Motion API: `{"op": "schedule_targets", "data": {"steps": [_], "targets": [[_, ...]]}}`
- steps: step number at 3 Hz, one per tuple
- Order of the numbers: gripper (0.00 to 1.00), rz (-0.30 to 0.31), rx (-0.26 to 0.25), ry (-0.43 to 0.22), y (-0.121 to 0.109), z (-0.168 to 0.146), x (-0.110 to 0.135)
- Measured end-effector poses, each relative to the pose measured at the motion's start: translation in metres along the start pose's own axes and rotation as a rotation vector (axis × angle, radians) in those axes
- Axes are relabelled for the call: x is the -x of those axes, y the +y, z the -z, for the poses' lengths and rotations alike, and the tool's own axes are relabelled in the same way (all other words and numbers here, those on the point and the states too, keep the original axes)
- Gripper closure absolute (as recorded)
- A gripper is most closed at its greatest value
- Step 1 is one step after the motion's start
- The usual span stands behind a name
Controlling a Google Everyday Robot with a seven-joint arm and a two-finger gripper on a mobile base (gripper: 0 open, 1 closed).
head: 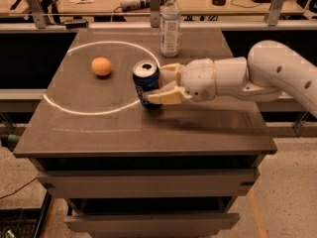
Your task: Knock pepsi can over
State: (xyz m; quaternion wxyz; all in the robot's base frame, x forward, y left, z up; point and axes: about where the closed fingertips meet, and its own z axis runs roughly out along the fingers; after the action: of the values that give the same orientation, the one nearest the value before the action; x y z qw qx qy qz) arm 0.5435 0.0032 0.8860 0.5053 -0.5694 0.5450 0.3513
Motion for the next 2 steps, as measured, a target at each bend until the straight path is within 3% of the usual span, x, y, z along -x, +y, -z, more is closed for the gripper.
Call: {"op": "schedule_targets", "data": {"steps": [2], "targets": [[1.0,0.229,0.206,0.293,0.0021,0.0071,0.017]]}}
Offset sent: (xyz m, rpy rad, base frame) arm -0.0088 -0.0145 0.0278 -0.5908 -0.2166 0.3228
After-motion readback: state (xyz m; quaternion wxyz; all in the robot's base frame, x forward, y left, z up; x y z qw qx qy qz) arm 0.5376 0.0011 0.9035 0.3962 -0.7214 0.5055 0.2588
